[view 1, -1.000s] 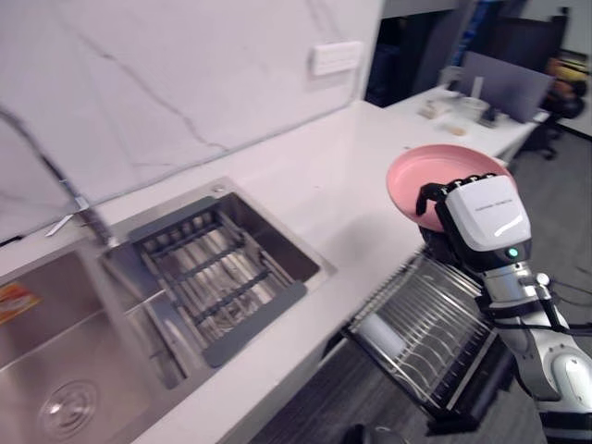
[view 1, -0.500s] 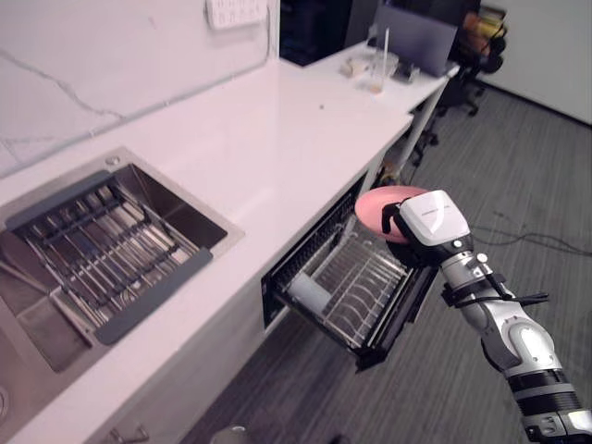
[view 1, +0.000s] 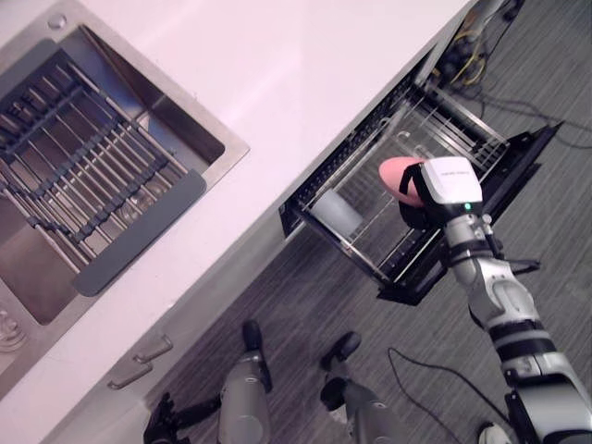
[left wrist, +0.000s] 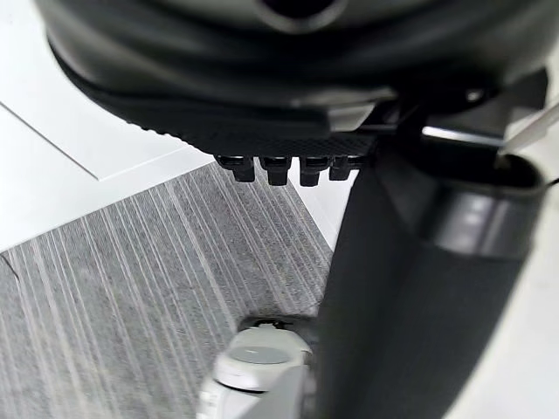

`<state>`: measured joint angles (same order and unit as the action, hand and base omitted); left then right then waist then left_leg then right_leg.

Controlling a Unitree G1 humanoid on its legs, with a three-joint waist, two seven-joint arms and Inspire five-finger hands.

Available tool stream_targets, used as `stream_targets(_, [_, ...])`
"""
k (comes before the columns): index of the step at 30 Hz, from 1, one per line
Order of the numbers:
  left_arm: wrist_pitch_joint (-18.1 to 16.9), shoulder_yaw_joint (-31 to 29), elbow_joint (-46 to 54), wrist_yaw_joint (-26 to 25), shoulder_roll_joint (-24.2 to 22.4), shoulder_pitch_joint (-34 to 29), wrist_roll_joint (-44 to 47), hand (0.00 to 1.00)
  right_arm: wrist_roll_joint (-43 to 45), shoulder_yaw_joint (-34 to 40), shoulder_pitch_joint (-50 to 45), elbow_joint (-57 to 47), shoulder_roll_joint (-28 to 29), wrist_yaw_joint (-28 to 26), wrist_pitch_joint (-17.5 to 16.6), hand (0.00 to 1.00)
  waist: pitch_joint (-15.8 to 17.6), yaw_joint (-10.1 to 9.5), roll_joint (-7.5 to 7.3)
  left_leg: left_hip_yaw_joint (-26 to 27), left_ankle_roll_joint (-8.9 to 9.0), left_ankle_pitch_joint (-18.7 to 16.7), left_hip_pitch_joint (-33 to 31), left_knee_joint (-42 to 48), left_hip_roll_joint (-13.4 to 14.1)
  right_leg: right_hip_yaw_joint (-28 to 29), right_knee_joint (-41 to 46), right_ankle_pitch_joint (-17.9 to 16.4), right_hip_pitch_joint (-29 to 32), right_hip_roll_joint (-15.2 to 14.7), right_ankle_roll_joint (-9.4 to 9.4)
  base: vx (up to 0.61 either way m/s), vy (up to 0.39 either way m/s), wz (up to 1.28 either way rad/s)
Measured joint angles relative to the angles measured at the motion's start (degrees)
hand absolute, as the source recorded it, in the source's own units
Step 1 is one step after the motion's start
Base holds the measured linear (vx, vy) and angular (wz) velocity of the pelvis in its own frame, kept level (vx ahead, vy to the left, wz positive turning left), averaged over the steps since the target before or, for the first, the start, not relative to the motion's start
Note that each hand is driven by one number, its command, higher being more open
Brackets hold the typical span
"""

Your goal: Walk over to the sink, pick up the cup, carry it to the dishwasher, place the cup inside the dishwasher, then close the dishwasher door

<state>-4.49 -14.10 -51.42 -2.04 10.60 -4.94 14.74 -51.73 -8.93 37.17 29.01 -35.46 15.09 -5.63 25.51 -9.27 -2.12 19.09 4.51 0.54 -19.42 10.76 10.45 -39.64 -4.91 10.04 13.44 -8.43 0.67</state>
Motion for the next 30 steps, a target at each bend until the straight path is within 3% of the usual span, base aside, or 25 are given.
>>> stream_targets(1, [0.0,0.5,0.0,0.2,0.0,0.7,0.4,1.00,1.7,-1.1,1.6,1.4,-0.8,0.0,0.0,1.00,0.1,-0.39,0.18,-0.8,-0.29,0.0,-0.8,0.0,-0.6,0.4,0.0,0.3,0.7,-0.5,0.33,0.04,0.207,0.07])
stream_targets(8, [0.5,2.2,1.4,2.8,0.0,2.7,4.5,1.00,12.4,-3.4,7.4,8.0,-2.9,-0.6,3.0,1.00,1.1,-1.20,1.64,-3.7,-1.66,-0.1,-2.9,-0.1,-3.5,1.8,-0.1,1.7,1.8,-3.1,2.08,0.02,0.197,0.14])
stream_targets(13, [1.2,2.3,2.6,4.2,0.0,3.0,5.0,1.00,16.8,-3.2,7.7,8.9,-3.0,-1.4,6.3,1.00,1.3,-1.19,1.76,-3.9,-2.18,-0.1,-3.1,0.0,-4.2,3.4,-0.3,2.2,1.9,-3.9,2.78,-0.02,0.137,0.05])
stream_targets(17, [1.7,2.3,4.2,4.6,-0.2,3.0,5.6,1.00,18.4,-1.5,7.6,8.8,-3.1,-1.6,6.8,1.00,1.3,-0.95,1.72,-3.9,-2.34,-0.2,-2.6,0.5,-4.3,4.2,-0.1,2.6,1.5,-4.1,2.81,-0.02,0.090,-0.05])
stream_targets(25, [2.1,2.1,5.7,4.6,-1.0,3.0,3.8,1.00,24.7,10.4,1.8,1.8,-3.0,-1.0,6.8,1.00,1.1,0.44,1.44,-3.3,-2.52,-0.4,1.3,0.5,-4.2,5.4,-0.2,2.6,-2.0,-4.3,2.85,-0.03,0.065,-0.05])
stream_targets(30, [2.9,2.0,3.6,4.0,-1.5,2.4,0.9,1.00,30.4,17.4,-6.2,1.0,-2.6,-0.8,6.9,1.00,-1.7,2.07,0.34,-2.6,-2.38,-0.9,5.1,0.4,-4.1,6.1,-0.1,2.6,-5.3,-4.4,3.18,0.01,0.054,-0.08])
